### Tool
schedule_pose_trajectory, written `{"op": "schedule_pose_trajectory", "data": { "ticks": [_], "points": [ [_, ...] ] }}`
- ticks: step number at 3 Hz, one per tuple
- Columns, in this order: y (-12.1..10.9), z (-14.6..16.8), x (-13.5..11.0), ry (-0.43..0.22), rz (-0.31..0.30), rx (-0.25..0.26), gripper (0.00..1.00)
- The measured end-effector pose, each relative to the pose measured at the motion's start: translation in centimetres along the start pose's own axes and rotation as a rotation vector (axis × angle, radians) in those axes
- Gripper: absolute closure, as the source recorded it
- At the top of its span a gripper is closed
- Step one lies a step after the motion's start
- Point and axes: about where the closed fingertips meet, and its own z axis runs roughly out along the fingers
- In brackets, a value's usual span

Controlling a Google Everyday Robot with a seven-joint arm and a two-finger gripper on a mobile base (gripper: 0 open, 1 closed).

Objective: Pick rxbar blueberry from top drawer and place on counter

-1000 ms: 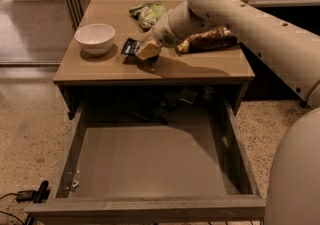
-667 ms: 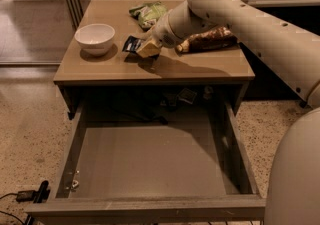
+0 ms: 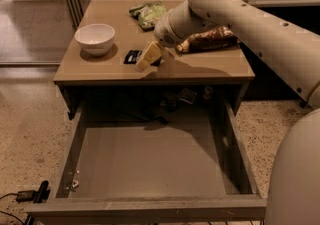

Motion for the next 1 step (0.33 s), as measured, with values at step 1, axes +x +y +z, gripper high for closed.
{"op": "schedule_pose_trajectory", "data": {
  "ticks": [1],
  "points": [
    [0.00,0.00,0.00,0.000,0.000,0.000,0.00]
  ]
}}
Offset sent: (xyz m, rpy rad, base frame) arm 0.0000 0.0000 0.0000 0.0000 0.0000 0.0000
